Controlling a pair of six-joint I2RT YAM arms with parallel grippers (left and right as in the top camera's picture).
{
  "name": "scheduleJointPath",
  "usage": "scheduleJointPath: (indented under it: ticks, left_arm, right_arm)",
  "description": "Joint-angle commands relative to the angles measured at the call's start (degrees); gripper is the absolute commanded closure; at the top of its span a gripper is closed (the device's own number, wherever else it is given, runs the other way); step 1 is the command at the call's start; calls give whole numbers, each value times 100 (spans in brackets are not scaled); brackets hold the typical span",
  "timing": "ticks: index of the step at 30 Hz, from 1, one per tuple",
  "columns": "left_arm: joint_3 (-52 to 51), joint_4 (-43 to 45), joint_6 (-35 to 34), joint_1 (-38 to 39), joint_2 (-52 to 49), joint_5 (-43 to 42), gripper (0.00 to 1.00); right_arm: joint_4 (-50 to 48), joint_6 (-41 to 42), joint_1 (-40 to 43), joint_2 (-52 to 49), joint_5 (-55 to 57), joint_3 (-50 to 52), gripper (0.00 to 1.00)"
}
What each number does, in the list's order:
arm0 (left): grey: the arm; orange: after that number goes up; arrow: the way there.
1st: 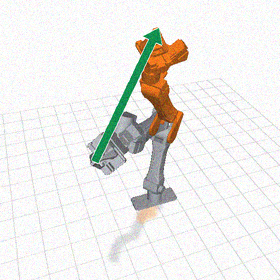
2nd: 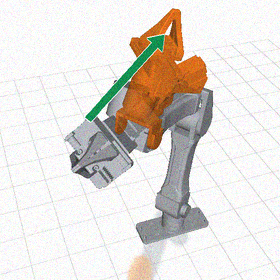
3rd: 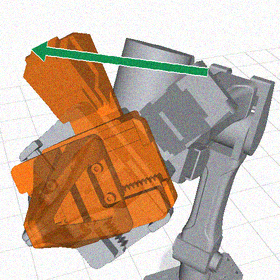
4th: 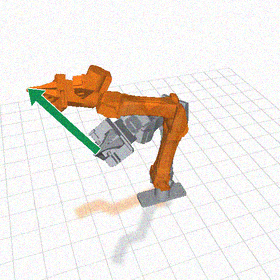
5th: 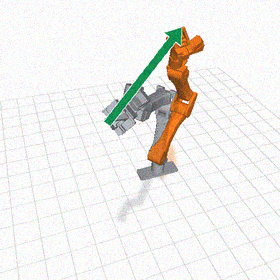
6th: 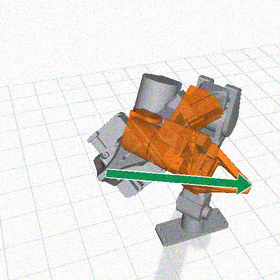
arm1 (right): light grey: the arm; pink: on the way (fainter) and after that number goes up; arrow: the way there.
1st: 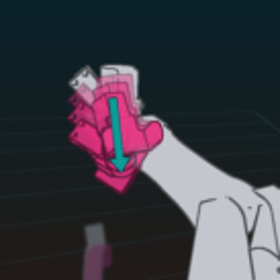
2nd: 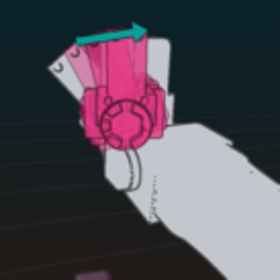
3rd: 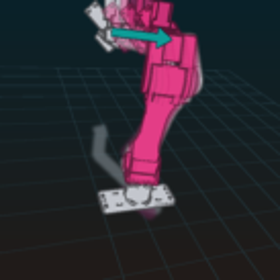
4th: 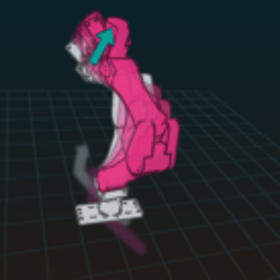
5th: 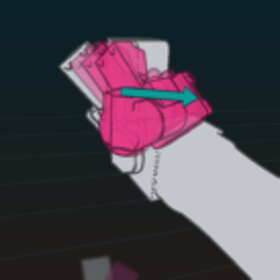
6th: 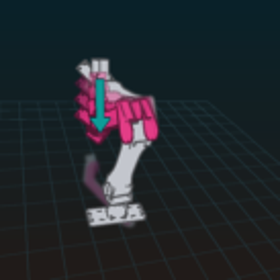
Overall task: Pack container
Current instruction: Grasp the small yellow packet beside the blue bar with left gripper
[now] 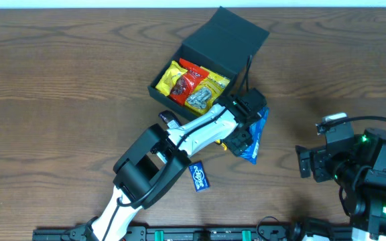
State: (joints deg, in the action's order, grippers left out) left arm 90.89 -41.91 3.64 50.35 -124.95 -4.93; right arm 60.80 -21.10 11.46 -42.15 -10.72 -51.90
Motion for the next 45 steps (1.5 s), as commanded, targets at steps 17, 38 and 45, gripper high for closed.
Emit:
scheduleJointPath:
  ticks: [17,38,45]
  left_arm:
    - [-81,-179,-131,-87,-42,507,52]
    - [-74,-170,-153,-83,-39,492,69]
    - [48,-247,-153,-81,-39,400,72]
  right_arm:
    - [9,92,50,7,-68,26,1]
    - [9,92,50,7,-68,26,1]
    - [9,92,50,7,-68,26,1]
